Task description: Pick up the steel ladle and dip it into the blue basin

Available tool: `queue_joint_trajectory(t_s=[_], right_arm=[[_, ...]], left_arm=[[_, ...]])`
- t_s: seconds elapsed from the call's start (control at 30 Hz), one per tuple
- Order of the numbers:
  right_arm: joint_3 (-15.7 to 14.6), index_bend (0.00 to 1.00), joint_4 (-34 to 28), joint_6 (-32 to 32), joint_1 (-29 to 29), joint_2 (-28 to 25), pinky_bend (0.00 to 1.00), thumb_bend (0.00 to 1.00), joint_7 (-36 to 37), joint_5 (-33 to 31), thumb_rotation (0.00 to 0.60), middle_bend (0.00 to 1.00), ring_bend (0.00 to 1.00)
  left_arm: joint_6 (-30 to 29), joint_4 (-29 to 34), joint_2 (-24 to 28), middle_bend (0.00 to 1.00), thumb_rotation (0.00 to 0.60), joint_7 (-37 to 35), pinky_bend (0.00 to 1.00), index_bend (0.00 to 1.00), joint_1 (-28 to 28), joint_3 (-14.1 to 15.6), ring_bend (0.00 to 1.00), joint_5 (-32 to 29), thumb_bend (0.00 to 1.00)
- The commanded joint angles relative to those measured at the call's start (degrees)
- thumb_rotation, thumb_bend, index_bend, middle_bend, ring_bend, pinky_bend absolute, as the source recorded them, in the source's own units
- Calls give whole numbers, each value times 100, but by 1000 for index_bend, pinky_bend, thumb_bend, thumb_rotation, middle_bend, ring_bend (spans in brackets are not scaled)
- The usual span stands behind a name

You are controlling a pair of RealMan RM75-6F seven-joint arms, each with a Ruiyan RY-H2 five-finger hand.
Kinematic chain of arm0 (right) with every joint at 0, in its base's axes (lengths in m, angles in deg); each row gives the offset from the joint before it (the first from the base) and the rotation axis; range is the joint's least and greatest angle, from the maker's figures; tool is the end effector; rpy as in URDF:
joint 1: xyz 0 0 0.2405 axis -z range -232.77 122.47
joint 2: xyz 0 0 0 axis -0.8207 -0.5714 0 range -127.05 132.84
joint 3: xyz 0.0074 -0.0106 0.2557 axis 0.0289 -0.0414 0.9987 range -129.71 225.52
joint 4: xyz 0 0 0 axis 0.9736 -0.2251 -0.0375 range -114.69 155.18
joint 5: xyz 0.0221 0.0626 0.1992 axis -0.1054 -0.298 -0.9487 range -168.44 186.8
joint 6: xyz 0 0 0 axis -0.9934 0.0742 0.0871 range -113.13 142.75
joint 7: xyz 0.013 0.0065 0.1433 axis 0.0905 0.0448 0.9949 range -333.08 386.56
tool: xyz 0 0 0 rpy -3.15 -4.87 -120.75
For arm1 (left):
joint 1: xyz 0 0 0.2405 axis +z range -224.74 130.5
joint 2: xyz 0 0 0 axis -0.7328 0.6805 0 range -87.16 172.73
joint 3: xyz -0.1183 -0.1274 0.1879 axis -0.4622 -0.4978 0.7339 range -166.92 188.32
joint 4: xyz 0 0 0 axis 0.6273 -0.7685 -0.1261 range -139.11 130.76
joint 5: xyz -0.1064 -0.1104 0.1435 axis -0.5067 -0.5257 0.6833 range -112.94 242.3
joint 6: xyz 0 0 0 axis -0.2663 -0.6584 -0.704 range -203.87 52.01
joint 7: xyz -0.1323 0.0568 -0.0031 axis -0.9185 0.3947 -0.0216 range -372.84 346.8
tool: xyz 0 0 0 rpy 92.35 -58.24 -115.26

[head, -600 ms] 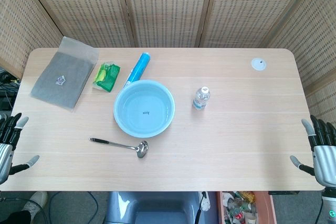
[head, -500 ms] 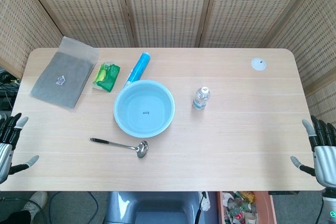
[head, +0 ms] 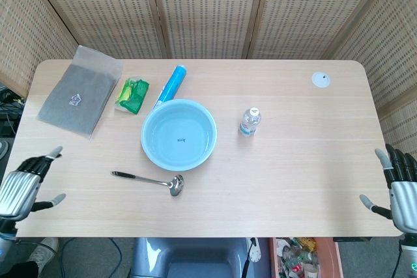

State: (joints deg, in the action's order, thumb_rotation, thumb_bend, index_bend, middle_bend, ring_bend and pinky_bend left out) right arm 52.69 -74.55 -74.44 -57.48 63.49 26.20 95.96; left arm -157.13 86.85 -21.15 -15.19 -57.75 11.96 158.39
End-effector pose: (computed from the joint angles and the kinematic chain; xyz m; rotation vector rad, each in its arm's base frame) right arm -0.3055 -0.1736 0.1880 1.3245 -0.8214 0.9294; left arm -0.2904 0.1938 0.1362 -1.6343 -0.8894 -0.9551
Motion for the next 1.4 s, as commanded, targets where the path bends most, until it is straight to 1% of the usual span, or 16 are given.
queue_joint_trajectory(t_s=[0.03,0.07,0.13,0.2,0.33,0.4,0.47,0.57,0.67,0.8,0.9,0.97,1.03,1.4], right_arm=[[-8,0,6,27,-4,1,0,0,27,-13,600,0,0],[-7,0,5,32,-5,0,0,0,36,-16,600,0,0],[-4,0,6,45,-9,-5,0,0,54,-24,600,0,0],[8,0,5,73,-16,-16,0,0,97,-59,600,0,0],[18,0,8,123,-25,-35,0,0,187,-106,600,0,0],[13,0,8,146,-29,-48,0,0,235,-107,600,0,0],[3,0,3,161,-31,-60,0,0,274,-96,600,0,0],[-16,0,0,166,-28,-87,0,0,349,-57,600,0,0],[-13,0,4,176,-30,-107,0,0,410,-60,600,0,0],[-9,0,10,219,-38,-137,0,0,493,-88,600,0,0],[-11,0,16,255,-46,-160,0,0,538,-104,600,0,0],[-16,0,10,284,-54,-176,0,0,552,-110,600,0,0],[-28,0,2,307,-60,-188,0,0,567,-101,600,0,0],[-49,0,-12,351,-69,-214,0,0,626,-90,600,0,0]], left_arm=[[1010,-873,-769,908,600,-76,988,0,-593,-17,937,-53,162],[1150,-1003,-907,944,600,-26,999,0,-652,-25,962,-106,163],[1421,-1199,-1148,977,600,43,1000,0,-769,-35,982,-204,164],[1634,-1387,-1401,986,600,117,1000,0,-903,-90,987,-287,165],[1941,-1445,-1614,992,600,348,1000,3,-1063,-183,987,-512,165],[2087,-1390,-1670,992,600,471,1000,55,-1138,-241,988,-654,165],[2198,-1376,-1746,992,600,576,1000,171,-1209,-308,988,-786,165],[2456,-1398,-1846,992,600,683,1000,296,-1338,-386,988,-1018,164],[2631,-1400,-1916,992,600,781,1000,342,-1441,-446,988,-1190,165],[2750,-1379,-2014,992,600,1097,1000,347,-1528,-515,988,-1441,166],[2797,-1346,-2085,992,600,1332,1000,351,-1560,-555,988,-1643,227],[2846,-1329,-2132,991,600,1449,1000,357,-1586,-570,988,-1774,287],[2872,-1333,-2183,991,600,1547,1000,363,-1608,-576,988,-1871,307],[2966,-1435,-2418,991,600,1823,1000,424,-1704,-559,989,-2197,309]])
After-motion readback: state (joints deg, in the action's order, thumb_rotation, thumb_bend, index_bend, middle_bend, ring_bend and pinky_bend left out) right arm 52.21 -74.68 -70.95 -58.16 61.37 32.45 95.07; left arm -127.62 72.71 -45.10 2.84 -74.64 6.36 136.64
